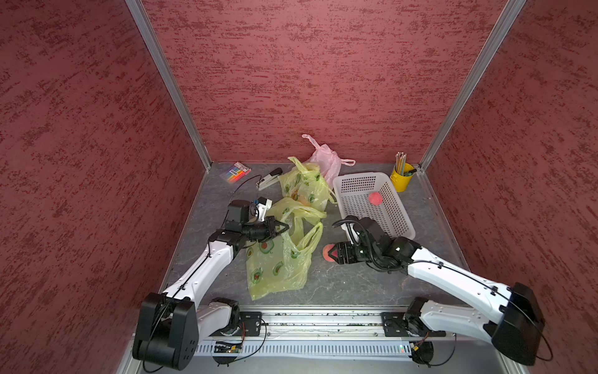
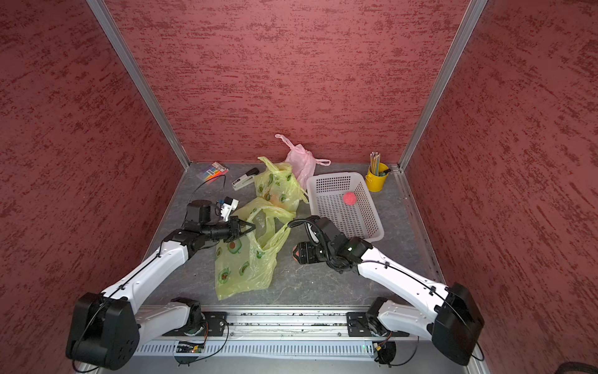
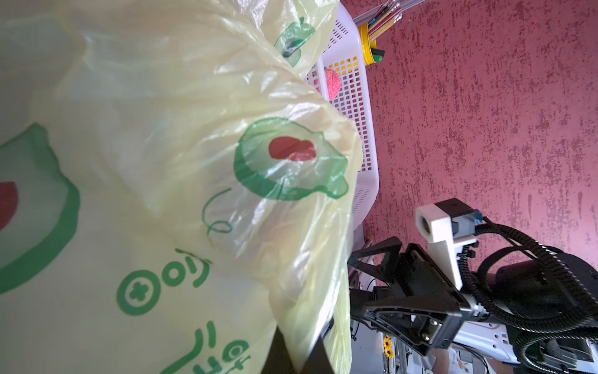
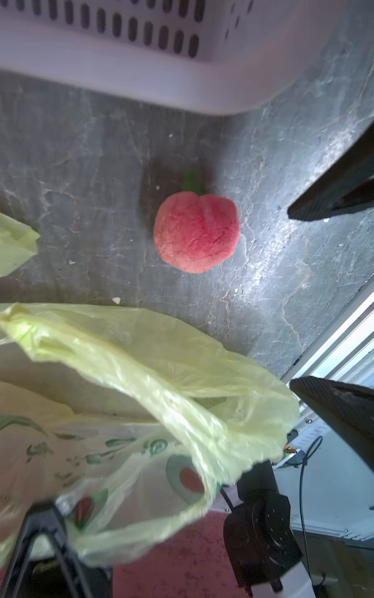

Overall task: Place the peach into a plastic bag & tie a knot
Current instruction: Pick up the peach from the center of the board.

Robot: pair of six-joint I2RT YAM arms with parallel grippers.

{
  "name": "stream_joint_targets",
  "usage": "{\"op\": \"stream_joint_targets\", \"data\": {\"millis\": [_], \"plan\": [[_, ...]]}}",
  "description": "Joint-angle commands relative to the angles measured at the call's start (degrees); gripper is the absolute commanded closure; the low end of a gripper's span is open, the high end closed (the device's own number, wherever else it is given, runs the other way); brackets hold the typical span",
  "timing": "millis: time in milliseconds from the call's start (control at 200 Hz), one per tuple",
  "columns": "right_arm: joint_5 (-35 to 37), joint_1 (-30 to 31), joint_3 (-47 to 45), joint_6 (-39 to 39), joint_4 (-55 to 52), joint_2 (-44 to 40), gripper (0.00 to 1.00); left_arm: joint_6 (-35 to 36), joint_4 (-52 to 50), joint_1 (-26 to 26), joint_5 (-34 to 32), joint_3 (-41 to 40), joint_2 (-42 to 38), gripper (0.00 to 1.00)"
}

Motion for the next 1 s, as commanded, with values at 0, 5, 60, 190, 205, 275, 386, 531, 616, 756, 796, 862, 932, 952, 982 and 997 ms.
{"op": "stream_joint_targets", "data": {"millis": [0,5,60,190,205,275,386,531,616,756,796,862,932,952,982,997], "plan": [[6.8,0.7,-0.7,3.5,5.7,4.4,0.18,1.4,-1.7,0.2,-0.8,-1.0,-2.8,1.0],[7.1,0.7,-0.6,3.6,5.7,4.6,0.18,1.4,-1.7,0.2,-0.9,-1.0,-2.8,1.0],[10.4,0.7,0.0,4.0,6.3,7.1,0.16,1.1,-1.8,0.3,-0.9,-1.3,-3.7,1.0],[13.6,0.7,1.6,3.8,8.8,11.9,0.12,1.0,-2.5,0.3,-1.0,-1.3,-5.0,1.0],[13.8,0.7,1.9,3.6,9.2,12.3,0.12,1.0,-2.6,0.3,-1.0,-1.3,-5.1,1.0],[14.1,0.7,3.3,3.0,10.2,14.4,0.1,1.1,-2.6,0.3,-0.9,-1.5,-5.1,1.0],[13.5,0.7,5.9,2.3,11.2,20.4,0.1,0.7,-1.8,0.3,-0.7,-1.9,-4.9,1.0],[13.2,0.7,6.5,1.8,13.2,23.4,0.18,0.5,-1.4,0.3,-0.4,-1.9,-4.8,1.0],[12.9,0.7,6.0,1.8,13.0,21.7,0.3,0.6,-1.6,0.3,0.0,-1.5,-4.7,1.0],[13.5,0.6,5.2,1.4,8.9,11.7,0.47,1.0,-1.6,0.3,0.8,-1.1,-4.6,1.0],[14.3,0.6,5.9,1.2,6.7,8.5,0.49,1.2,-1.6,0.3,1.1,-1.0,-4.4,1.0],[14.9,0.6,8.0,0.4,4.0,4.0,0.54,1.4,-1.5,0.0,1.5,-0.7,-4.1,1.0],[13.6,0.6,11.3,-0.8,2.6,1.3,0.57,1.6,-1.6,-0.3,1.3,-0.3,-3.7,1.0],[12.2,0.6,12.1,-1.2,2.8,1.0,0.58,1.6,-1.6,-0.5,1.4,-0.1,-3.5,1.0],[9.6,0.6,13.4,-1.7,3.7,0.8,0.59,1.6,-1.6,-0.8,1.3,0.1,-3.3,1.0],[8.3,0.7,13.8,-1.8,4.6,1.0,0.6,1.6,-1.6,-1.1,1.3,0.2,-3.2,1.0]]}}
